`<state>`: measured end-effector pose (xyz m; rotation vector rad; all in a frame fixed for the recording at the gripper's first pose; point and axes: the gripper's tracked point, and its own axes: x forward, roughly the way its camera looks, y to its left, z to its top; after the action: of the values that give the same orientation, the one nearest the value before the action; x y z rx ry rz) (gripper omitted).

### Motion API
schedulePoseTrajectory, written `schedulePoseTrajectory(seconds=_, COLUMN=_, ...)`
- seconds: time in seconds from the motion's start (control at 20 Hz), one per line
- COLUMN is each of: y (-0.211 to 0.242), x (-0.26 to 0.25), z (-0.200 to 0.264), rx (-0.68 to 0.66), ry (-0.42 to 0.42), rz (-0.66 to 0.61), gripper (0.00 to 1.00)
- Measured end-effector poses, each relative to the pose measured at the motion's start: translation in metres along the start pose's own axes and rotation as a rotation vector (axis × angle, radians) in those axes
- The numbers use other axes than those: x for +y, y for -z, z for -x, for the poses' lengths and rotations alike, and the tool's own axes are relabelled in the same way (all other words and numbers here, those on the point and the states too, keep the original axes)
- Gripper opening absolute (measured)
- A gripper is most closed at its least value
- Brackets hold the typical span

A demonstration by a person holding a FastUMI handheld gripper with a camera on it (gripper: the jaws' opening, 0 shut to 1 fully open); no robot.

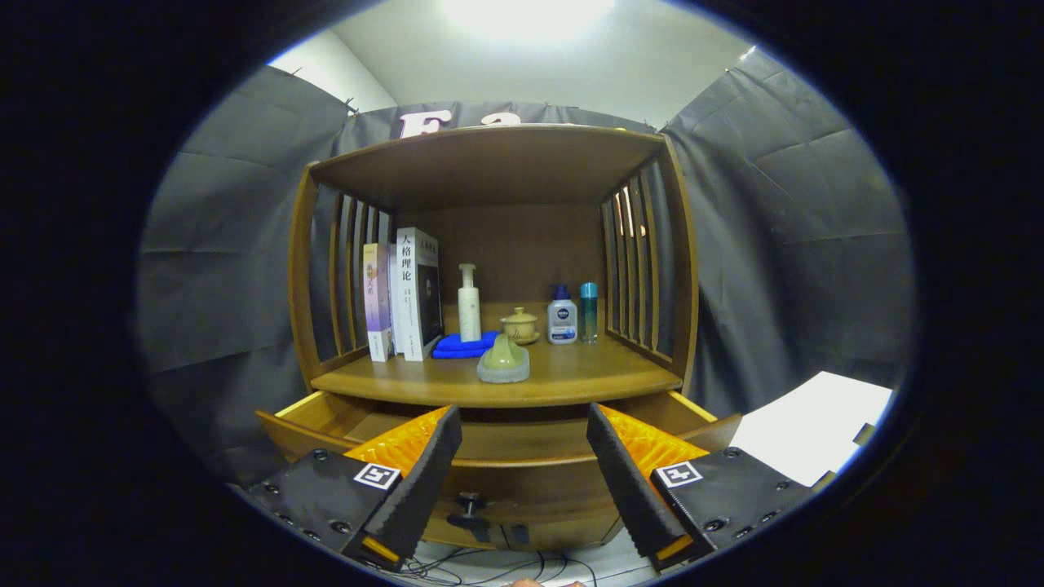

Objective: Pull open the drawer, take out the items inside it, and place them on the countertop above the cabinet.

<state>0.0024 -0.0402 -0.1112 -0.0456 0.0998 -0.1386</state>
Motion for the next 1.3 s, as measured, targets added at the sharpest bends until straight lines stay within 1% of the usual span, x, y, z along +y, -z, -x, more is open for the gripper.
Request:
schedulePoseTrajectory(seconds=0.15, y=0.031, x=0.014, z=0.007, rx=0.041, ry=-0.037, rz=0.009, gripper=0.98)
schedulePoseTrajectory(seconds=0.3, y=0.067, x=0.025, z=0.005, rx=0.119, ry=-0.07, rz=0.057, gripper=0.98)
schedulePoseTrajectory(seconds=0.4, y=0.079, x=0.029, z=0.0, rx=0.149, ry=-0.08, rz=0.053, gripper=0.98)
schedulePoseTrajectory(seconds=0.55, y=0.089, x=0.031, z=-0.012, rx=0.158, ry=-0.077, rz=0.063, gripper=0.98)
schedulePoseTrajectory(seconds=0.65, y=0.091, x=0.026, z=-0.018, rx=0.165, ry=-0.06, rz=0.086, gripper=0.98)
schedulePoseTrajectory(seconds=0.85, y=0.1, x=0.02, z=-0.031, rx=0.208, ry=-0.02, rz=0.063, gripper=0.99)
schedulePoseTrajectory(seconds=1.05, y=0.102, x=0.02, z=-0.035, rx=0.167, ry=-0.005, rz=0.142, gripper=0.98)
schedulePoseTrajectory(seconds=1.15, y=0.102, x=0.021, z=-0.038, rx=0.166, ry=-0.006, rz=0.145, gripper=1.0)
schedulePoseTrajectory(seconds=1.3, y=0.1, x=0.021, z=-0.046, rx=0.166, ry=-0.004, rz=0.146, gripper=1.0)
